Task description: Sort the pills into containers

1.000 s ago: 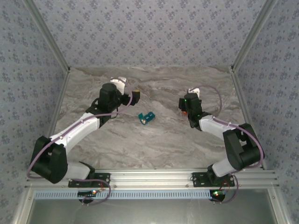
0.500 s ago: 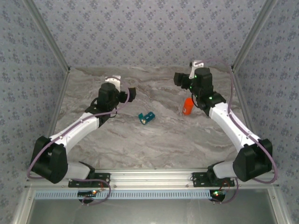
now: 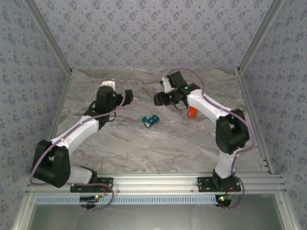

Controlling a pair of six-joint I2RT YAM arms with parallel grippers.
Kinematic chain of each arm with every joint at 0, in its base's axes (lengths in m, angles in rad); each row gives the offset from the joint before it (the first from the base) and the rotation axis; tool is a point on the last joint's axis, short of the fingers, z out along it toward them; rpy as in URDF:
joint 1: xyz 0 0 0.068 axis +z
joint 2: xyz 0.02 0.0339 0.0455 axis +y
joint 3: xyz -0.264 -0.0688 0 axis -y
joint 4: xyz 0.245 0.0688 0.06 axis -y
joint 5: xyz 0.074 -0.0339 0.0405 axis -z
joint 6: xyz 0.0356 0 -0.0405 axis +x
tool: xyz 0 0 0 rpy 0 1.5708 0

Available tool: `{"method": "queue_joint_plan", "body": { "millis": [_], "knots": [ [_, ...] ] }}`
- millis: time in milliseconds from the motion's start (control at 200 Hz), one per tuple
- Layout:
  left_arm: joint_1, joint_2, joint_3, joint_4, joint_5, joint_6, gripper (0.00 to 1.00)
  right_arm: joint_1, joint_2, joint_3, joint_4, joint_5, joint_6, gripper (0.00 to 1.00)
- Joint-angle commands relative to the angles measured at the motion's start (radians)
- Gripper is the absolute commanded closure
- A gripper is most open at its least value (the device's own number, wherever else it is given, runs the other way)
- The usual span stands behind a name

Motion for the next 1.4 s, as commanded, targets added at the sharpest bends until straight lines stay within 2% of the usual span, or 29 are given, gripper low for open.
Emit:
{"method": "queue_joint_plan", "body": {
  "millis": [0, 295, 370, 470, 520, 575, 635, 785, 1394],
  "knots": [
    [0.012, 0.027, 0.031, -0.07, 0.031, -0.037, 0.02, 0.021, 0.067, 0.047, -0.145, 0.002, -0.072, 0.46],
    [0.022, 0.099, 0.113, -0.199, 0.118, -0.012, 0.02, 0.047, 0.128, 0.011, -0.132, 0.005, -0.083, 0.46],
    [0.022, 0.116, 0.12, -0.202, 0.148, -0.018, 0.09, 0.048, 0.138, 0.005, -0.126, 0.005, -0.083, 0.46],
    [0.022, 0.145, 0.137, -0.213, 0.198, -0.019, 0.3, 0.053, 0.148, -0.005, -0.116, 0.0, -0.082, 0.46],
    [0.022, 0.167, 0.156, -0.237, 0.217, -0.02, 0.44, 0.053, 0.152, -0.008, -0.112, -0.001, -0.08, 0.46],
    [0.022, 0.196, 0.186, -0.276, 0.237, -0.019, 0.67, 0.055, 0.156, -0.011, -0.108, -0.006, -0.079, 0.46],
    [0.022, 0.231, 0.218, -0.32, 0.265, -0.013, 1.0, 0.055, 0.165, -0.011, -0.107, -0.009, -0.08, 0.46],
    [0.014, 0.304, 0.275, -0.391, 0.312, -0.011, 1.0, 0.059, 0.181, -0.008, -0.102, -0.013, -0.083, 0.46],
    [-0.049, 0.397, 0.296, -0.407, 0.351, -0.009, 1.0, 0.062, 0.23, 0.018, -0.098, -0.008, -0.077, 0.46]
  ]
}}
